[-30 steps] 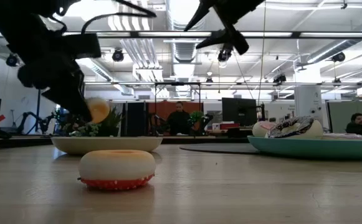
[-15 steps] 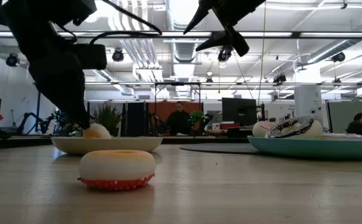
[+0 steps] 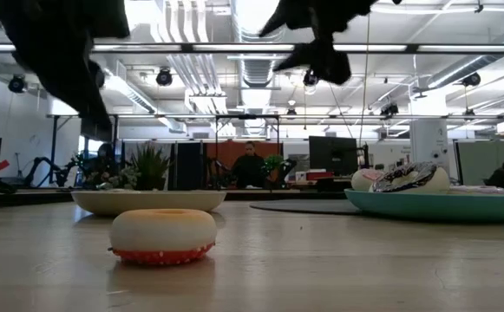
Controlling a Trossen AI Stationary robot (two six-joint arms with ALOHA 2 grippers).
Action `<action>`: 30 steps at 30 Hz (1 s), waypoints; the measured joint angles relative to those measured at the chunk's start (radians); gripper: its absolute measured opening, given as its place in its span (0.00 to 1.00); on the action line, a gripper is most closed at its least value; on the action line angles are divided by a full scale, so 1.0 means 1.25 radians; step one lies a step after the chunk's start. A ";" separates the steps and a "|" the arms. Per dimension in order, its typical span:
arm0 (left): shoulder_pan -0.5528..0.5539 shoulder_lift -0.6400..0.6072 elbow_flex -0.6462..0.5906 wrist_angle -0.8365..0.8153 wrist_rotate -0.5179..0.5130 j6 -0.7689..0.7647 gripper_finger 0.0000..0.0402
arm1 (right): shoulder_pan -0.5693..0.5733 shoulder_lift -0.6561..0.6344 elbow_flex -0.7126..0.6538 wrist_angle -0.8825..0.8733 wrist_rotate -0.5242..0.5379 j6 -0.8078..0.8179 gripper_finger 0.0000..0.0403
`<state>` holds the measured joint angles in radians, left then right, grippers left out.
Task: Pick & Place donuts
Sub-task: Put the small red donut on the light brown plate
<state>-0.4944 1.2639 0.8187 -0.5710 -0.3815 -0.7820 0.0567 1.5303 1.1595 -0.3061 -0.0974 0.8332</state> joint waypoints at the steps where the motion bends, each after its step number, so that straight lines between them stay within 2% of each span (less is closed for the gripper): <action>1: -0.022 -0.010 0.006 -0.005 -0.038 -0.016 0.30 | 0.019 0.019 -0.003 -0.024 -0.009 -0.021 0.53; 5: -0.089 -0.045 0.009 -0.050 -0.136 -0.126 0.30 | 0.080 0.095 0.004 0.002 -0.013 -0.145 0.53; 7: -0.109 -0.055 0.009 -0.076 -0.145 -0.200 0.30 | 0.110 0.143 0.026 0.006 -0.022 -0.213 0.53; 10: -0.138 -0.059 0.009 -0.098 -0.145 -0.303 0.30 | 0.154 0.221 0.067 -0.002 -0.066 -0.243 0.52; 13: -0.169 -0.058 0.008 -0.096 -0.143 -0.376 0.30 | 0.180 0.287 0.120 -0.002 -0.110 -0.266 0.50; 16: -0.204 -0.052 0.004 -0.095 -0.174 -0.422 0.30 | 0.200 0.352 0.178 -0.023 -0.113 -0.292 0.47; 19: -0.232 -0.052 -0.012 -0.100 -0.201 -0.440 0.30 | 0.234 0.395 0.235 -0.035 -0.078 -0.314 0.43; 25: -0.267 -0.056 -0.030 -0.126 -0.177 -0.450 0.30 | 0.283 0.474 0.348 -0.055 -0.056 -0.354 0.37; 30: -0.278 -0.057 -0.030 -0.149 -0.183 -0.415 0.30 | 0.303 0.561 0.479 -0.169 0.047 -0.352 0.36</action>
<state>-0.8419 1.1927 0.7807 -0.7576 -0.6102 -1.3011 0.4358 2.2320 1.7585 -0.5174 -0.0386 0.3937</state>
